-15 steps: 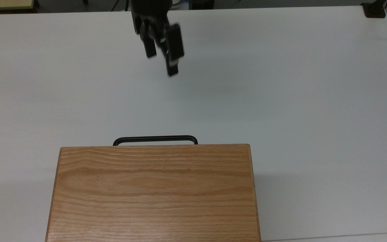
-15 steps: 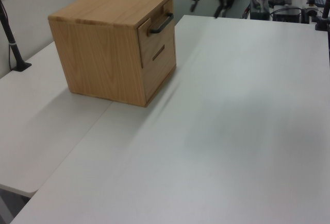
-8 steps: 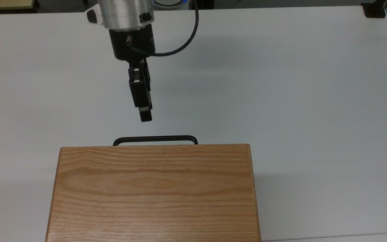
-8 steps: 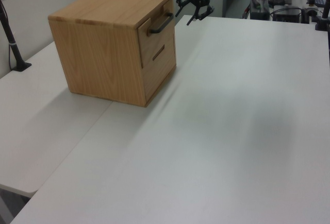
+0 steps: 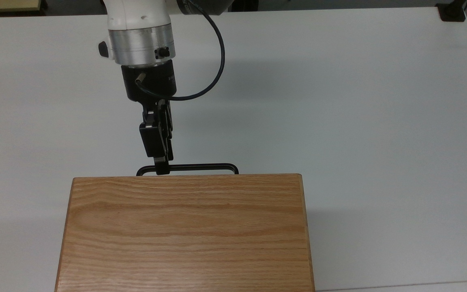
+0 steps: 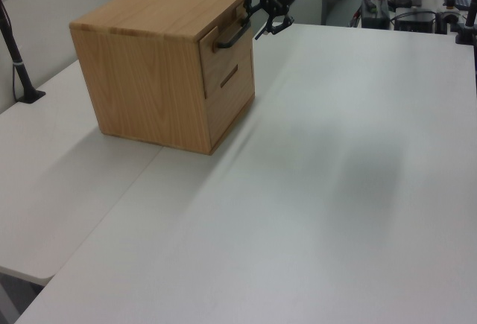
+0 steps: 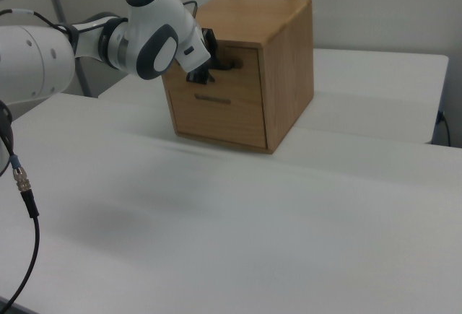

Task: Open the drawer by sliding it
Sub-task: 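Close the gripper on the black drawer handle, then pull the handle outward, sliding the upper drawer out of the cabinet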

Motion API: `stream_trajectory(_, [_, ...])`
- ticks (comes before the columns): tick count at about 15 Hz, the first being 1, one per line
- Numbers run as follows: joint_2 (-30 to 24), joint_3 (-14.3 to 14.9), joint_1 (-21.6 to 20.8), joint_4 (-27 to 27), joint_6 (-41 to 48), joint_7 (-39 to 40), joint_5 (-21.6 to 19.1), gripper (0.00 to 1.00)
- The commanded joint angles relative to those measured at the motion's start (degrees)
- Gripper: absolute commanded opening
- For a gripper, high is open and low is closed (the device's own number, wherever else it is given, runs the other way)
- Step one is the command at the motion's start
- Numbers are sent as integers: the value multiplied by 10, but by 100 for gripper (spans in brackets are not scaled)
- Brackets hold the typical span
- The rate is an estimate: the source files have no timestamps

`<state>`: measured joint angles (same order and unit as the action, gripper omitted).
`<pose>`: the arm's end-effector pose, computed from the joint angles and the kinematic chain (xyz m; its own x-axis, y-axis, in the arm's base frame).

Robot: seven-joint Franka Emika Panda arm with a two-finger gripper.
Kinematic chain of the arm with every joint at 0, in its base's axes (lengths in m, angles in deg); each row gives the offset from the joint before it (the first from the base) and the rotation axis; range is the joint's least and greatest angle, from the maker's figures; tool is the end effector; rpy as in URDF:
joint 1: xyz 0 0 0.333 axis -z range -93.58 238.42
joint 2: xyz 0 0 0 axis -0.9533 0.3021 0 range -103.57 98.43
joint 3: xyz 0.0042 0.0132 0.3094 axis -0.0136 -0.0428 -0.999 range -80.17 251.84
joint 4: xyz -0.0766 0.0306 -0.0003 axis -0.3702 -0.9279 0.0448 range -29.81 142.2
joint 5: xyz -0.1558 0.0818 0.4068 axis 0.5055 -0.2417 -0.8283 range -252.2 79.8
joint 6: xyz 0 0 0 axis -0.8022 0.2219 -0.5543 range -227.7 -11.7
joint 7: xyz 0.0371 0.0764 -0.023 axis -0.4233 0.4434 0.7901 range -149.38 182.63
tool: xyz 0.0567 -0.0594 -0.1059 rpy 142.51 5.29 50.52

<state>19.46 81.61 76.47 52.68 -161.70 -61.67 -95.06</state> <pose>0.7855 -0.0072 0.4849 0.1033 -0.9938 -0.0408 -0.7510 -0.0511 -0.6583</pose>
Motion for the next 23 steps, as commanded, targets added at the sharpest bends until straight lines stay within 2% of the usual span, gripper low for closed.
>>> stream_trajectory(1, [13,-2,-6,-10,-21,-10,-12,43])
stream_trajectory(3, [13,-5,-5,-9,-20,-8,-13,10])
stream_trajectory(4, [9,-5,-5,-8,-20,-7,-13,3])
stream_trajectory(5, [6,-5,-5,-5,-20,-6,-12,0])
stream_trajectory(8, [-15,-21,-1,10,-16,-2,-8,0])
stream_trajectory(11, [-77,-26,0,72,8,20,-5,0])
stream_trajectory(17, [-183,-27,5,161,158,82,-5,0])
stream_trajectory(19, [-208,-27,7,168,245,109,-5,0])
stream_trajectory(23, [-237,-27,12,168,347,144,8,0])
